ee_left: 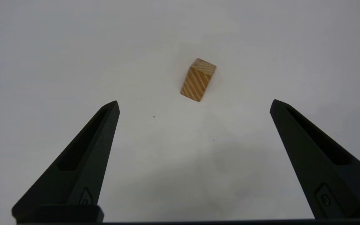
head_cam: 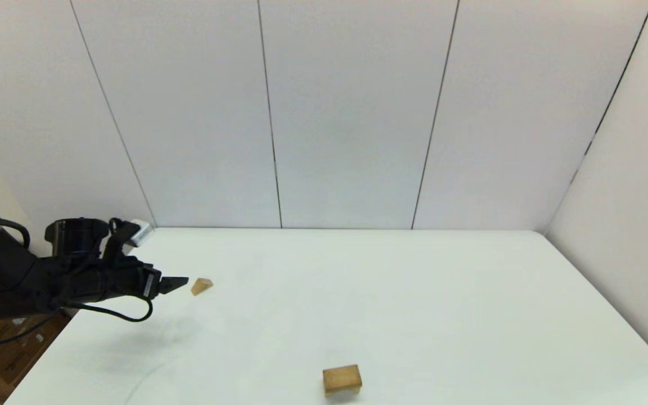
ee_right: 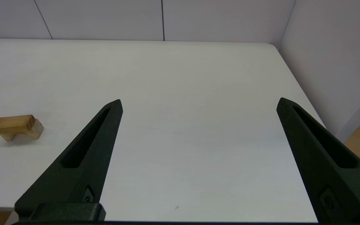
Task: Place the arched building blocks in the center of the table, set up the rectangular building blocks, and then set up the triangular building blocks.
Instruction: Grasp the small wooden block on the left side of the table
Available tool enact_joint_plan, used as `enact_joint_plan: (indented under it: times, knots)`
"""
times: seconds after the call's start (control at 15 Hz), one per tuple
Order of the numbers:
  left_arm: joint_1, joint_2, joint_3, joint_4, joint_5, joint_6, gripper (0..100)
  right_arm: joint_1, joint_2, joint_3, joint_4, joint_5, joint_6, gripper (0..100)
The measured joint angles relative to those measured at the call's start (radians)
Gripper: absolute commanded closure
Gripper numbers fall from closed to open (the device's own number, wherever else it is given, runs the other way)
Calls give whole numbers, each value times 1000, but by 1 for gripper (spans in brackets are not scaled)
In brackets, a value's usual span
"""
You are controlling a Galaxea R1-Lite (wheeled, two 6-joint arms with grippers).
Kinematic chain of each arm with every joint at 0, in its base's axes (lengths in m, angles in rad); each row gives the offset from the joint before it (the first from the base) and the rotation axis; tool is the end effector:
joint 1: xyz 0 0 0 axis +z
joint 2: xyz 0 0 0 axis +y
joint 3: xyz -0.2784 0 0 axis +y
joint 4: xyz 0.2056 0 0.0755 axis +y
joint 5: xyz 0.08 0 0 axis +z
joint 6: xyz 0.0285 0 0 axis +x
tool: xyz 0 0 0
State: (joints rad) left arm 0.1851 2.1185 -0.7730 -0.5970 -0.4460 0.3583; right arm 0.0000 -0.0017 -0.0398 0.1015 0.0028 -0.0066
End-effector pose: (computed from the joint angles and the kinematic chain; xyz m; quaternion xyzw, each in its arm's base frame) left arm 0.3384 0.0509 -0.0178 0.0528 0.3204 -0.1811 0.9283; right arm 0.0322 0.0001 0.0770 -0.0033 0.0300 0.0015 0.9995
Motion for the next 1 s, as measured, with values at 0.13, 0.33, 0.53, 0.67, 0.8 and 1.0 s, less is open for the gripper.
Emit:
enact_joint_plan:
  times: [0.13,0.33,0.53,0.67,0.8,1.0]
  knots:
    - [0,18,-2,0,-26,36,0,0,0,0,0,0,0,0]
    - [0,51,-19,1,-27,114,0,0,0,0,0,0,0,0]
    - [0,76,-61,12,-26,124,0,0,0,0,0,0,0,0]
    - [0,95,-96,22,-24,126,0,0,0,0,0,0,0,0]
    - [-1,112,-137,43,-25,144,0,0,0,0,0,0,0,0]
    - [-1,137,-188,146,-27,195,0,0,0,0,0,0,0,0]
